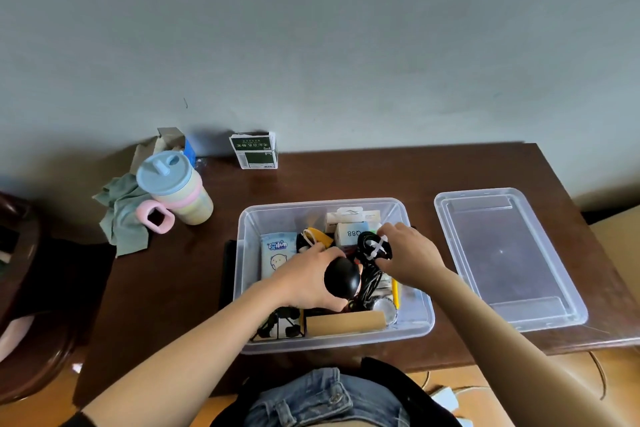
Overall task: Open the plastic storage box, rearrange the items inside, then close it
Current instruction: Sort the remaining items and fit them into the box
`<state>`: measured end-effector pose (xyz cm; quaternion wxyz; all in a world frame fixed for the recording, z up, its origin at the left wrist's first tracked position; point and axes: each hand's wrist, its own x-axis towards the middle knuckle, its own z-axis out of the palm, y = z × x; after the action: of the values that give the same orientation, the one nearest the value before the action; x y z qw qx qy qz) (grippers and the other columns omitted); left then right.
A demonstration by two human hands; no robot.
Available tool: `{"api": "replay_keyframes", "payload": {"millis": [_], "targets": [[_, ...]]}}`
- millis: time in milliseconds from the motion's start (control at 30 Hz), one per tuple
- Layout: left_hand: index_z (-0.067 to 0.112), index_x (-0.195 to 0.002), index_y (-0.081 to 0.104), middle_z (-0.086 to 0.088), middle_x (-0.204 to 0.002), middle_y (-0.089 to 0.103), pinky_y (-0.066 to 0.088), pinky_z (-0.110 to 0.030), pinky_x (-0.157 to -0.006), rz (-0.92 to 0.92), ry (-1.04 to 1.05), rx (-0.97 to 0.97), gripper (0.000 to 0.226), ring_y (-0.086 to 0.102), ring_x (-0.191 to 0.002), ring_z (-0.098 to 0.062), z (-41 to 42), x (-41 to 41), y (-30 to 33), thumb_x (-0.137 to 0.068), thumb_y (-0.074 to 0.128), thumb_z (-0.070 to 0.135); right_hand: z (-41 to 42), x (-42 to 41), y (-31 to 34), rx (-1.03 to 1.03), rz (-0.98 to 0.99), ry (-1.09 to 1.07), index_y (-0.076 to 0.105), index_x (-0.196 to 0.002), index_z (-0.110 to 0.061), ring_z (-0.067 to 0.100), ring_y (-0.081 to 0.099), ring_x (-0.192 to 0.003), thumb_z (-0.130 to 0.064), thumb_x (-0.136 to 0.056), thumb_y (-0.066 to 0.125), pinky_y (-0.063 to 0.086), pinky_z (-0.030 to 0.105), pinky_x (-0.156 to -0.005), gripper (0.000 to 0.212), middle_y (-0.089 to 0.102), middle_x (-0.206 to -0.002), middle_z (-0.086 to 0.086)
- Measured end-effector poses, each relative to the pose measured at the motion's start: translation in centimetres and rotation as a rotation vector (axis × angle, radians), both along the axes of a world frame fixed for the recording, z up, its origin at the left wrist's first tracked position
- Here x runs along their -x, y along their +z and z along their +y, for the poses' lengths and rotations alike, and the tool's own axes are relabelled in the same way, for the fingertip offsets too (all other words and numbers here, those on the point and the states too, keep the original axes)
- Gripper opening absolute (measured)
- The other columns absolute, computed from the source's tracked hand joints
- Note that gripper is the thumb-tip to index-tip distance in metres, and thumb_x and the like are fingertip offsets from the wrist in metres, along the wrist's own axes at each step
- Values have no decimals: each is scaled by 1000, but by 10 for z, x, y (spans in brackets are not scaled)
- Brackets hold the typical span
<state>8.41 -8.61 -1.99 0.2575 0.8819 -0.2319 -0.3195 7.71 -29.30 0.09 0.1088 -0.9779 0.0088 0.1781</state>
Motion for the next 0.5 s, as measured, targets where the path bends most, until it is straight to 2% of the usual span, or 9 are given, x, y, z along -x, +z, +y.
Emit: {"api": "replay_keyframes", "payload": {"millis": [167, 300, 367, 500], "targets": [[35, -120, 45, 11, -116, 40, 46, -31, -92, 23, 78, 144, 70, 50, -104, -12, 19, -5, 14, -62, 80, 49, -1, -10, 9, 36, 98, 35, 53, -115, -21, 18, 55, -89, -39, -72, 66, 39, 27, -66, 48, 56, -105, -3], [33, -115, 46, 7, -116, 47, 44, -29, -95, 24, 230, 324, 61, 50, -108, -9, 41, -13, 29, -65, 81, 35, -4, -12, 14, -54, 215, 39, 54, -117, -20, 17, 57, -88, -38, -72, 67, 44, 27, -69, 51, 60, -100, -3], [35, -114, 46, 8, -116, 50, 45, -27, -93, 9, 262, 353, 59, 52, -108, -7, 48, -14, 34, -65, 80, 32, -3, -11, 14, -57, 256, 63, 53, -119, -20, 16, 55, -87, -37, -73, 68, 46, 28, -71, 52, 61, -103, -2], [30, -117, 48, 10, -116, 54, 43, -20, -90, -22, 327, 368, 58, 53, -108, -5, 59, -11, 34, -71, 82, 24, 5, -6, 8, -36, 302, 121, 53, -119, -19, 13, 51, -84, -35, -76, 68, 40, 25, -67, 48, 58, -100, -5]]}}
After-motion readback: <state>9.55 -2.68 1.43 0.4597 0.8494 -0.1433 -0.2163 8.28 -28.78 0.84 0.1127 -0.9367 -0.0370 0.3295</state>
